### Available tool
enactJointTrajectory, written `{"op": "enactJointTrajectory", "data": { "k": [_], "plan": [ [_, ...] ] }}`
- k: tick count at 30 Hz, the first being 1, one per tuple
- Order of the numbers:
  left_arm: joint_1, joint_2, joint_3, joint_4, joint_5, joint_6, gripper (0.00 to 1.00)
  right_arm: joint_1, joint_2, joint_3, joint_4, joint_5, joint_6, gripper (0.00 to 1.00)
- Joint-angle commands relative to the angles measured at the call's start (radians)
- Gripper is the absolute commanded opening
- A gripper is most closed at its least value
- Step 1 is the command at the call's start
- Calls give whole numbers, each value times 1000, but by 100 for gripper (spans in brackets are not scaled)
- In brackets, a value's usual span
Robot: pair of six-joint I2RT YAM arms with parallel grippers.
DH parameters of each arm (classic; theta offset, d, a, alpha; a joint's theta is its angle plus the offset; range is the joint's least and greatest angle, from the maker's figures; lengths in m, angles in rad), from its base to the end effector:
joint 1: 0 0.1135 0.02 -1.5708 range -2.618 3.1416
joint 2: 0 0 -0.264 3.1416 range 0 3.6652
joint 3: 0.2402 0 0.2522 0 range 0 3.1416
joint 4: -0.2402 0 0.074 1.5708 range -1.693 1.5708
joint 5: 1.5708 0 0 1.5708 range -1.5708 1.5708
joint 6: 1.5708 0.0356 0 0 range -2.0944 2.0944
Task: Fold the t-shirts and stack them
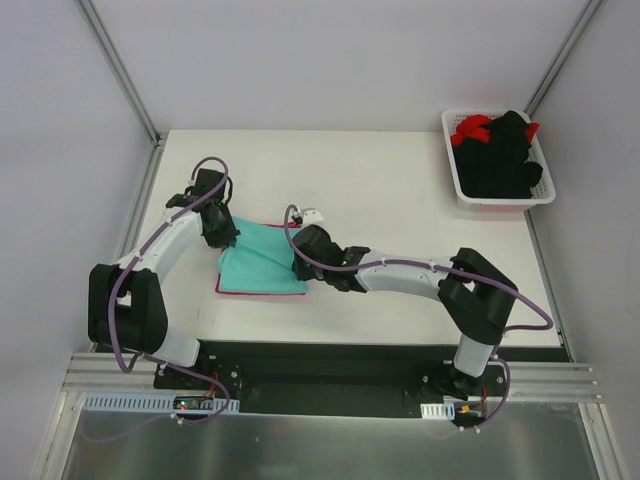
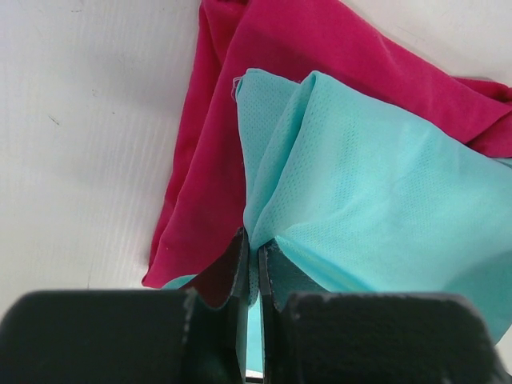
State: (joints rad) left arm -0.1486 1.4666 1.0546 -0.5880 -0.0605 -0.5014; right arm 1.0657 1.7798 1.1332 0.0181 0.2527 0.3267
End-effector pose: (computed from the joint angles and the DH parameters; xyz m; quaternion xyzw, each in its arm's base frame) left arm 0.2972 -0.0423 0.2408 -0.1767 0.9427 -0.0624 0.2759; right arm 0.1985 0.3406 0.2083 -0.2659 0.8449 0.2026 0.4175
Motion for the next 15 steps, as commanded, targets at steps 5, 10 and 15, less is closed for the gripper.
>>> {"op": "enactJointTrajectory", "data": {
  "k": [5, 10, 15],
  "plan": [
    [20, -23, 61, 27, -36, -3, 0, 4, -5, 39, -35, 19, -20, 0],
    [20, -37, 82, 28, -32, -2, 0, -6, -8, 83, -70, 26, -52, 0],
    [20, -38, 119, 25, -33, 3, 0, -24, -8, 123, -96, 23, -74, 0]
  ]
}}
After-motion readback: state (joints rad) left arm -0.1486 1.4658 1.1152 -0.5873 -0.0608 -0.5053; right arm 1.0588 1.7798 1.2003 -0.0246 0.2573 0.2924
